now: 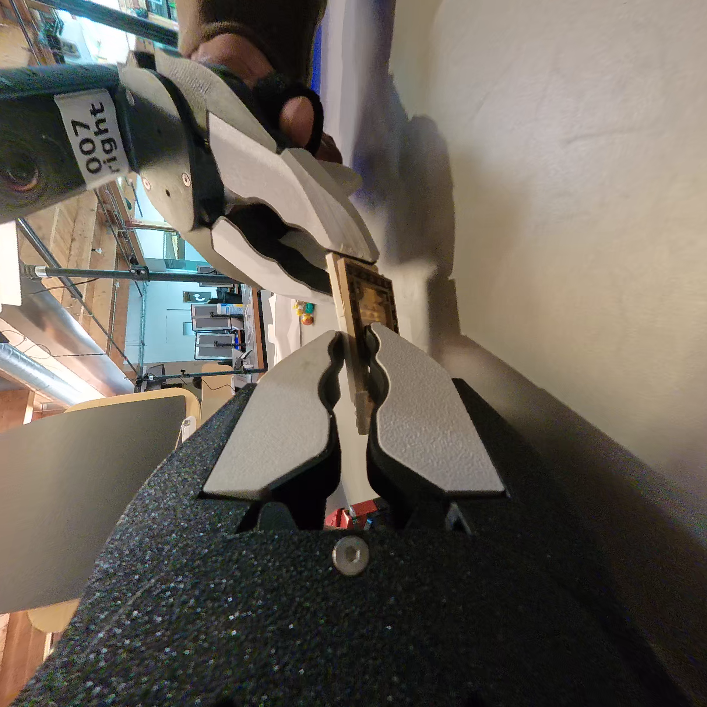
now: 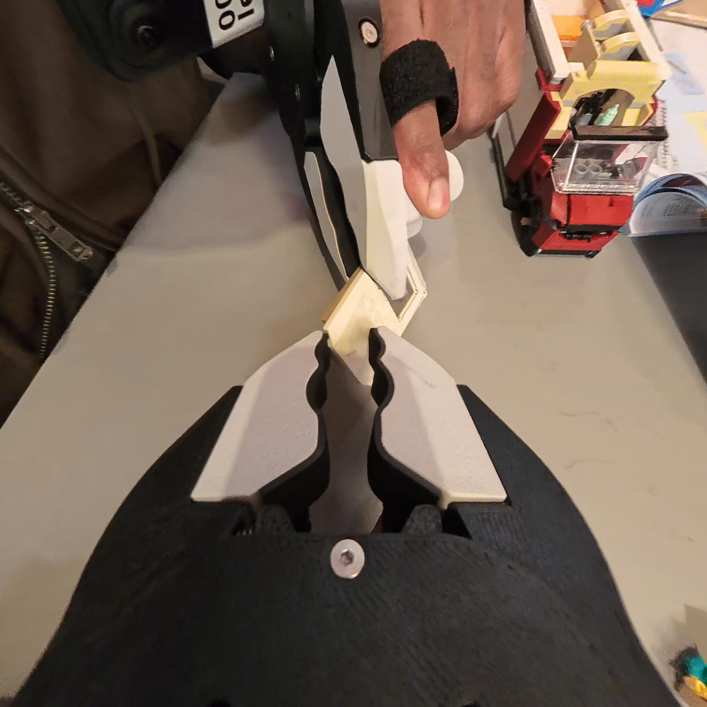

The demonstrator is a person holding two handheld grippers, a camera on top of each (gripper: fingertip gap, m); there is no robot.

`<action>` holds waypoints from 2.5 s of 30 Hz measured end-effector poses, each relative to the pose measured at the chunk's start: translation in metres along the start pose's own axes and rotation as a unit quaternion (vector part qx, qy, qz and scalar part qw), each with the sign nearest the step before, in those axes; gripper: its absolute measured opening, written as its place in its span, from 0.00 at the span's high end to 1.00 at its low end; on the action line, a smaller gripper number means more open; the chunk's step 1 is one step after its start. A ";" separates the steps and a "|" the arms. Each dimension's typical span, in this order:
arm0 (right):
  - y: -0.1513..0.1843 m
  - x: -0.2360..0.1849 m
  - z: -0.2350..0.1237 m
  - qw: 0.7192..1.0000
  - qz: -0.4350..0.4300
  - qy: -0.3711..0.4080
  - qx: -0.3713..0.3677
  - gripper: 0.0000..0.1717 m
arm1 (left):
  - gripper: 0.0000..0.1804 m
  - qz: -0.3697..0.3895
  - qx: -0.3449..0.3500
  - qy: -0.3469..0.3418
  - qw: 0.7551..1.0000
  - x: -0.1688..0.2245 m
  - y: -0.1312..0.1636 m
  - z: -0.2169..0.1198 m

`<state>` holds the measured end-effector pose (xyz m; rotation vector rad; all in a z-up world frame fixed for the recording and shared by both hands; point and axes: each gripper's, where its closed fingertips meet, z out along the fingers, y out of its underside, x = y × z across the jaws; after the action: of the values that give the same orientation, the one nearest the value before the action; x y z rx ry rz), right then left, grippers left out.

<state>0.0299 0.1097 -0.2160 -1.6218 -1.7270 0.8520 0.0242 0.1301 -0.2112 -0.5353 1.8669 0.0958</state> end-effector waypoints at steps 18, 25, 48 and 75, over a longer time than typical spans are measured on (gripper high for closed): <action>0.017 0.023 0.004 0.907 -0.289 0.210 -0.223 0.92 | 0.94 -0.002 -0.046 0.038 0.998 0.010 0.012 0.004; 0.017 0.022 0.005 0.926 -0.261 0.162 -0.220 0.93 | 0.94 0.025 -0.041 0.033 0.998 0.010 0.010 0.002; 0.004 0.022 -0.007 0.998 -0.003 0.054 -0.037 0.97 | 0.95 0.062 0.011 -0.010 0.998 0.011 -0.002 -0.007; 0.078 0.007 -0.226 0.786 0.106 0.592 -0.145 0.97 | 0.94 -0.047 -0.021 -0.075 0.996 -0.019 0.017 -0.008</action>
<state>0.2564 0.1303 -0.1409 -1.8976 -0.7554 -0.4141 0.0153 0.1491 -0.1945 -0.6271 1.6948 0.1101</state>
